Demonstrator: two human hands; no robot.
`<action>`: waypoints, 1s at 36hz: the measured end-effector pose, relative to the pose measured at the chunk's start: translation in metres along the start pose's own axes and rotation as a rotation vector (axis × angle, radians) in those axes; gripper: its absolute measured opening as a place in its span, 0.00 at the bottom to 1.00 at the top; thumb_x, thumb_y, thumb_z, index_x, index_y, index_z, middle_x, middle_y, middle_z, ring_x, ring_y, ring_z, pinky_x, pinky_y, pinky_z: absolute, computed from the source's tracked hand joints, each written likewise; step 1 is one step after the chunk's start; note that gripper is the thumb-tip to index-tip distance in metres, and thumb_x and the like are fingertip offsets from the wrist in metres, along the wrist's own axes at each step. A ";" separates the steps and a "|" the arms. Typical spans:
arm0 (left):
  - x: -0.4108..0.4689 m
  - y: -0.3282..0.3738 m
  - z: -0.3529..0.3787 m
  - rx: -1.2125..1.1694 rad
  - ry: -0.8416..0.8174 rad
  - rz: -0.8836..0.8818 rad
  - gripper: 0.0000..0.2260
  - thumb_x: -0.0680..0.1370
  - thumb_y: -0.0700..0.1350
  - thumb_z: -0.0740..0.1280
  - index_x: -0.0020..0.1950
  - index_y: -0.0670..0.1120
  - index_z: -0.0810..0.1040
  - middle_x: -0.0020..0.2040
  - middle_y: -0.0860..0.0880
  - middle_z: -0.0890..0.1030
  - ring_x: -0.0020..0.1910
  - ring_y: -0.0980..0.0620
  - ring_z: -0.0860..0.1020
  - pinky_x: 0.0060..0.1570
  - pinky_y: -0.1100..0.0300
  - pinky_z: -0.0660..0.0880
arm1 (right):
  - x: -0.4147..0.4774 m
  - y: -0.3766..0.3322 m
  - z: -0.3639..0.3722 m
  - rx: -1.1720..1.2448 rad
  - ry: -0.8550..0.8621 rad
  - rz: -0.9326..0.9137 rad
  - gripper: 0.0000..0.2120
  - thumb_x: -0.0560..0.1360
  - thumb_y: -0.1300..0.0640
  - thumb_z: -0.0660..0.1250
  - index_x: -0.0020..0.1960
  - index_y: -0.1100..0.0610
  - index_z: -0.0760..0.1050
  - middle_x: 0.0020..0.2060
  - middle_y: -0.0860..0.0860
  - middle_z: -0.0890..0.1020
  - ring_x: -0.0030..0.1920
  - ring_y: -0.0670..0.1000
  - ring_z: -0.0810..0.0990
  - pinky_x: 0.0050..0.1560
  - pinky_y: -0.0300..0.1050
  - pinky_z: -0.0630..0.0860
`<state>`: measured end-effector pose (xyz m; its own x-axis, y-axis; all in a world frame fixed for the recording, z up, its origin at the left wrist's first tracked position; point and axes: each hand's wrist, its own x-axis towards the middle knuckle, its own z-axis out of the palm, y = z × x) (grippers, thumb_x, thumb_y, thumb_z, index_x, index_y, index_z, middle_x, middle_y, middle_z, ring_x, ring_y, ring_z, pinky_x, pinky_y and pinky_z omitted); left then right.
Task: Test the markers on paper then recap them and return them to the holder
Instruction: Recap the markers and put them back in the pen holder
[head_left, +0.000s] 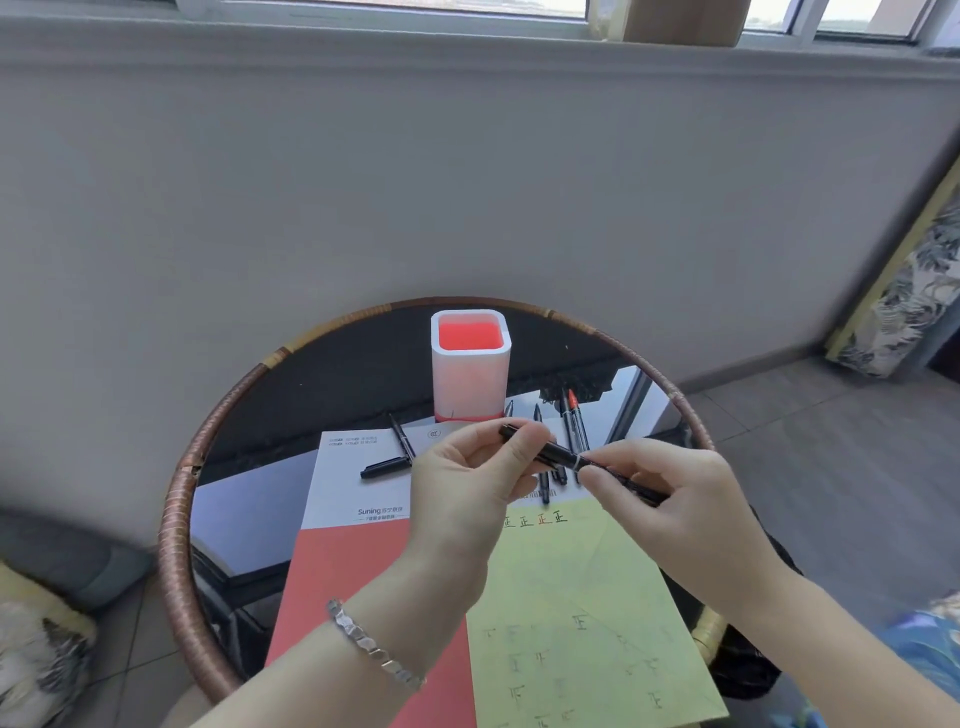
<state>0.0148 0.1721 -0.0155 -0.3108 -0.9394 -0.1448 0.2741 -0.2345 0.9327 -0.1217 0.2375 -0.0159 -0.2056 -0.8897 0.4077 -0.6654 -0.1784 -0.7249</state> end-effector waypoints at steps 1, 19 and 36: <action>0.000 0.000 0.001 -0.001 -0.003 0.027 0.05 0.65 0.45 0.73 0.38 0.45 0.82 0.36 0.48 0.84 0.34 0.55 0.81 0.37 0.65 0.76 | 0.001 -0.001 0.001 0.028 0.013 0.008 0.06 0.69 0.54 0.71 0.37 0.42 0.78 0.35 0.42 0.83 0.31 0.49 0.79 0.34 0.45 0.76; 0.020 0.019 0.009 0.132 -0.061 0.596 0.12 0.66 0.39 0.71 0.50 0.42 0.81 0.39 0.50 0.84 0.40 0.55 0.82 0.44 0.63 0.78 | 0.014 0.025 -0.004 0.188 -0.128 0.225 0.09 0.73 0.60 0.68 0.49 0.47 0.78 0.37 0.42 0.84 0.40 0.36 0.80 0.42 0.25 0.72; 0.140 0.028 0.001 0.926 0.191 0.501 0.13 0.75 0.38 0.66 0.60 0.43 0.76 0.52 0.47 0.79 0.50 0.49 0.78 0.52 0.57 0.74 | 0.018 0.105 0.016 -0.450 -0.187 0.366 0.11 0.76 0.53 0.61 0.58 0.51 0.73 0.51 0.47 0.74 0.50 0.47 0.74 0.49 0.44 0.74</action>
<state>-0.0221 0.0344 -0.0088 -0.1847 -0.9183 0.3502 -0.4920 0.3948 0.7759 -0.1843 0.1964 -0.0937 -0.3758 -0.9257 0.0430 -0.8219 0.3116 -0.4768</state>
